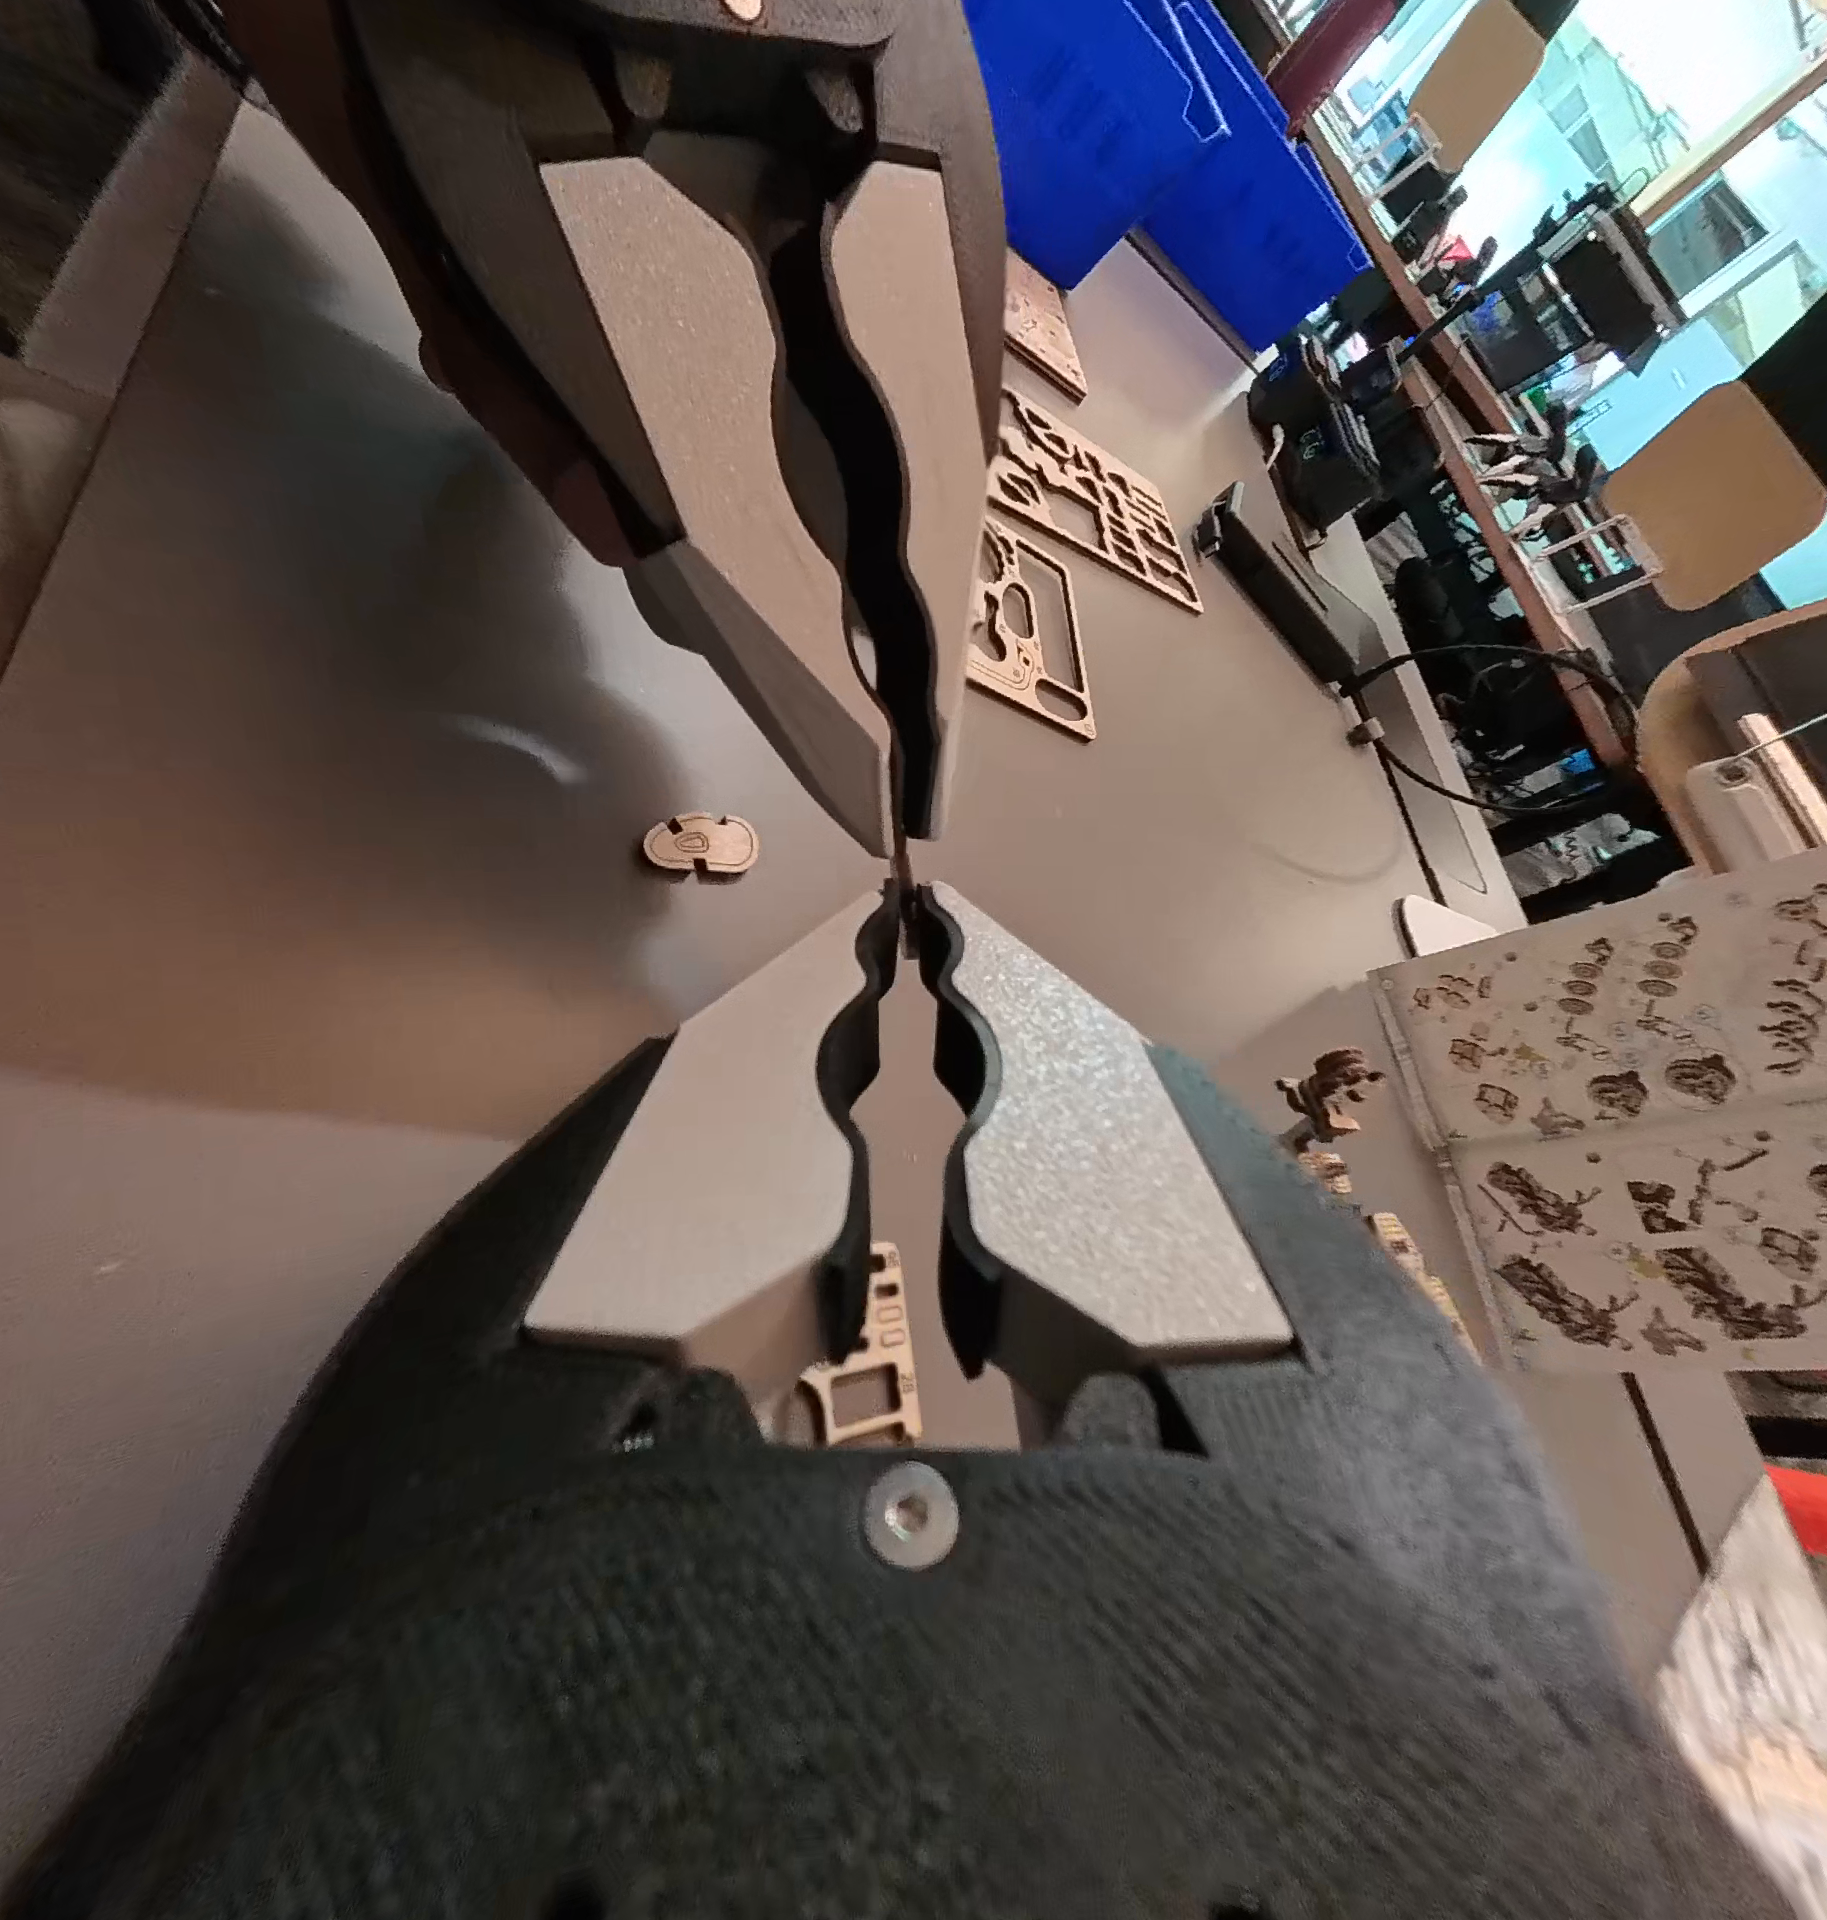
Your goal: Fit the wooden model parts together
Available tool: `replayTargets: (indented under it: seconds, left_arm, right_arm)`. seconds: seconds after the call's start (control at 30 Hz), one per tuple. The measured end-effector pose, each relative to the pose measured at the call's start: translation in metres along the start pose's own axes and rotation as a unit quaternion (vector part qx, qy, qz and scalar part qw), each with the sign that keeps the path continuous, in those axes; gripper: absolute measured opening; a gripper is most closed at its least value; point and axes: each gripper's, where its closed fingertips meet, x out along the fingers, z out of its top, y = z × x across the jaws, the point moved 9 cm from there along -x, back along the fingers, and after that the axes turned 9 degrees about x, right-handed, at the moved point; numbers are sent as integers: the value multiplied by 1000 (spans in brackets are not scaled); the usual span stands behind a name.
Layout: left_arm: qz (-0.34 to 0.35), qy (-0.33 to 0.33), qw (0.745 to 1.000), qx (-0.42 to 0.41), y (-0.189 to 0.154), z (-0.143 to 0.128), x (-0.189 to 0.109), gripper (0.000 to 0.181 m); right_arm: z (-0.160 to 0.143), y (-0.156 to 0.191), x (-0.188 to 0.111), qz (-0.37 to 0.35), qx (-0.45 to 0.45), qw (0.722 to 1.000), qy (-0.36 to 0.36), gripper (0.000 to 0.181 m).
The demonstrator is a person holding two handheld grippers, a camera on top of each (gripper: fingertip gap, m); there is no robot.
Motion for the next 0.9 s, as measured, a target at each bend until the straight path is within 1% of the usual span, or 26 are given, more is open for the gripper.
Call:
replayTargets:
  seconds: [0.2, 0.3, 0.67, 0.8, 0.9]
  left_arm:
    - [4, 16, 999, 30, -4, -2, 3, 5]
    - [9, 24, 999, 38, -5, -3, 4, 2]
    - [3, 33, 998, 57, -6, -6, 5, 2]
    - [2, 37, 997, 70, -7, -6, 4, 2]
    - [6, 34, 998, 56, -5, -4, 4, 1]
  right_arm:
    - [-3, 0, 2, 9, 12, 1000, 8, 1]
    - [-3, 1, 2, 15, 11, 1000, 8, 1]
    - [-5, 3, 1, 33, 15, 999, 0, 1]
    - [-5, 3, 1, 29, 16, 999, 3, 1]
    - [-4, 1, 1, 7, 18, 1000, -6, 3]
